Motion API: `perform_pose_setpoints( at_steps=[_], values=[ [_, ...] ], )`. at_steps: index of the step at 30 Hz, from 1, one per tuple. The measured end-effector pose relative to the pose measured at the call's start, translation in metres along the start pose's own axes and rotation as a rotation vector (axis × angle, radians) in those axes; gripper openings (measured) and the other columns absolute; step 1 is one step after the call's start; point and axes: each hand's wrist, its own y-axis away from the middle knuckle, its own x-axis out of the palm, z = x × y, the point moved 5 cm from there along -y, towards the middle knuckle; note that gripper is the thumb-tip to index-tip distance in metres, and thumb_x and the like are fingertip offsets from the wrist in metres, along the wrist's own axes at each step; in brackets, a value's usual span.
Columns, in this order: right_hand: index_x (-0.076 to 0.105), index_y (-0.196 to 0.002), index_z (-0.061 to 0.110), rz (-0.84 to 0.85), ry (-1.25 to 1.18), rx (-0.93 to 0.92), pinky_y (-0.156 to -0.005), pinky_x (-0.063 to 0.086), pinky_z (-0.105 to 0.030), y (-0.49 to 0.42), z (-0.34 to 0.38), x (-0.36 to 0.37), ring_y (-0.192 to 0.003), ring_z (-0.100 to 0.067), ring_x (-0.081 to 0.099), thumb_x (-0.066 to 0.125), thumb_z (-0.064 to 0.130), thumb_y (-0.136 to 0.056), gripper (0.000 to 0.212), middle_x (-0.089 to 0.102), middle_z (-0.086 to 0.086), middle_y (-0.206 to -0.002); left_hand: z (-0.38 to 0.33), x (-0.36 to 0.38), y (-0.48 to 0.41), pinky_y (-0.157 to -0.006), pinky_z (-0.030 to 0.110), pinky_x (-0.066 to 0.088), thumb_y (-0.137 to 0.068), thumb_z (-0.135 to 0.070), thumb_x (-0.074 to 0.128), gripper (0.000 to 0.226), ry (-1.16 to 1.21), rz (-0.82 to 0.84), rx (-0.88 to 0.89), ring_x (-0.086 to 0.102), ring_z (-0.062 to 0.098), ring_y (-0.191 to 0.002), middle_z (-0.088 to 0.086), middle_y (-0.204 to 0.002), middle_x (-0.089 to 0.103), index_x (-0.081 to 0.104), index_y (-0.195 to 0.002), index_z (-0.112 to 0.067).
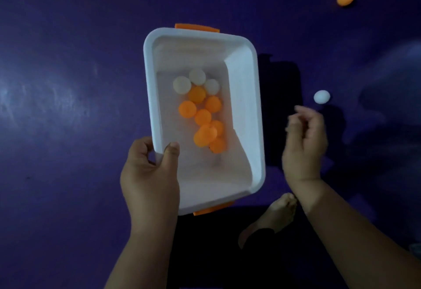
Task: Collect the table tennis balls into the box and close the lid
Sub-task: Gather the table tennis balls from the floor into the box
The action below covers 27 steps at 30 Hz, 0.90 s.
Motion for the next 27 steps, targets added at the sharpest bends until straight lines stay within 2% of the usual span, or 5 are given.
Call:
perform_pose_setpoints(
  at_steps=[5,11,17,22,27],
  values=[
    [0.058,-0.121,0.006,-0.031,0.363,0.372,-0.075,0.038,-0.011,-0.012,-0.085,-0.009,-0.089,-0.017,0.056,0.046,0.016,-0.097,0.029,0.052,-0.015,-0.128,0.006,0.003,0.000,-0.044,0.009,0.039,-0.085,-0.027,0.065,0.011,0.021,-0.030,-0.013,0.054,-0.002,-0.053,-0.003,-0.066,0.053,0.056,-0.088,-0.022],
    [0.048,-0.130,0.023,0.076,0.526,0.737,-0.082,0.038,-0.036,-0.017,-0.139,0.005,-0.116,-0.032,0.046,0.048,0.039,-0.095,0.038,0.038,-0.007,-0.132,0.012,0.008,-0.003,-0.056,0.027,0.045,-0.083,-0.031,0.066,0.014,0.052,-0.054,-0.060,0.055,0.012,-0.062,0.000,-0.071,0.058,0.060,-0.090,-0.020],
    [0.041,-0.123,0.005,0.252,0.633,0.631,-0.081,0.046,-0.040,-0.032,-0.144,0.011,-0.106,-0.039,0.054,0.054,0.027,-0.094,0.038,0.041,-0.018,-0.129,0.009,0.026,0.006,-0.051,0.024,0.038,-0.084,-0.027,0.066,0.015,0.000,-0.010,-0.050,0.056,0.010,-0.062,-0.002,-0.069,0.058,0.059,-0.094,-0.019],
    [0.054,-0.099,0.005,-0.080,0.652,0.425,-0.071,0.041,-0.037,-0.087,-0.121,-0.023,-0.097,-0.039,0.057,0.053,0.008,-0.085,0.014,0.048,-0.016,-0.121,0.003,0.043,0.012,-0.053,0.024,0.038,-0.083,-0.027,0.067,0.014,-0.069,0.040,-0.025,0.052,0.007,-0.061,-0.004,-0.067,0.057,0.057,-0.092,-0.021],
    [0.038,-0.136,0.019,-0.013,0.714,0.451,-0.078,0.047,-0.044,-0.124,-0.119,-0.032,-0.105,-0.037,0.056,0.060,0.033,-0.088,0.055,0.037,-0.014,-0.137,0.001,0.053,0.015,-0.076,0.046,0.051,-0.079,-0.041,0.068,0.017,-0.152,0.036,-0.019,0.059,0.014,-0.066,-0.008,-0.065,0.060,0.055,-0.087,-0.034]
  ],
)
